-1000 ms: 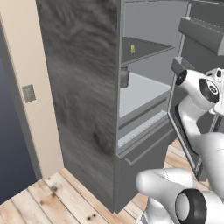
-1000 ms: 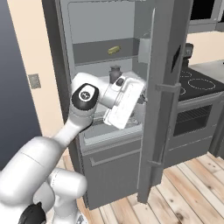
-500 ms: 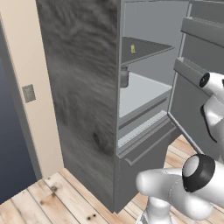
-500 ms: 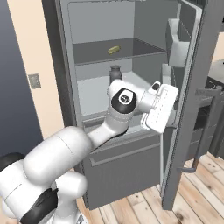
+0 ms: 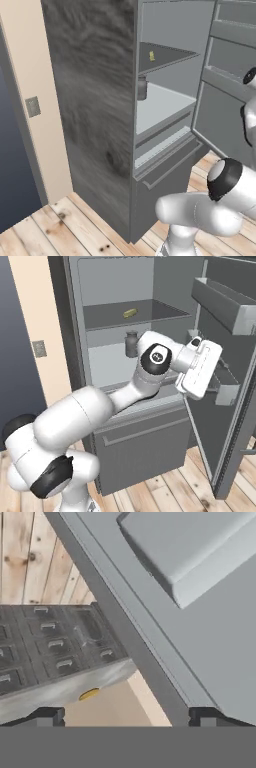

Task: Retrieve the butter from the fridge and place it on a plate on the dining table. Then retrieve the butter knife by the fridge and place it near the plate.

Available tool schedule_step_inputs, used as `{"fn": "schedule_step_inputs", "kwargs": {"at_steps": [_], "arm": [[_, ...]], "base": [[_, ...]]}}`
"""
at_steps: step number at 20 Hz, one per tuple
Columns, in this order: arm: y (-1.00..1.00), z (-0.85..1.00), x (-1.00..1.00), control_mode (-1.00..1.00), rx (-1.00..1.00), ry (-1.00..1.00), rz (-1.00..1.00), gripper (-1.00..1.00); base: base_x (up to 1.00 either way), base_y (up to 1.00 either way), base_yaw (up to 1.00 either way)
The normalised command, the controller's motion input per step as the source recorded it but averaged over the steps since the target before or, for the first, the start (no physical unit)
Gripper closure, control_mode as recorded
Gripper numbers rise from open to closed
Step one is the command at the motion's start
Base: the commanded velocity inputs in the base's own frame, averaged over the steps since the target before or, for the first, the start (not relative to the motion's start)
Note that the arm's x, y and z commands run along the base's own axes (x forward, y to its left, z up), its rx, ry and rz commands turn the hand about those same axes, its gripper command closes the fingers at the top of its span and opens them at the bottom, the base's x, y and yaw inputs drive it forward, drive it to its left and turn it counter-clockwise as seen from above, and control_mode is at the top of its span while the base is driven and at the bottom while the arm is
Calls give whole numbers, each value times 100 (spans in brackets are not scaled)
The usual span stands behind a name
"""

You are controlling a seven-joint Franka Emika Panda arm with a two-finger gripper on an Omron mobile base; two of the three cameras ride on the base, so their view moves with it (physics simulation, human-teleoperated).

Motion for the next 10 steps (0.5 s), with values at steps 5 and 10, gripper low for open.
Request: {"fn": "schedule_step_inputs", "kwargs": {"at_steps": [5,10], "arm": [[100,12,26,-100,3,-2,-21,-100],[93,-4,52,-100,32,-29,-37,-100]], "base": [[0,0,0],[0,0,0]]}}
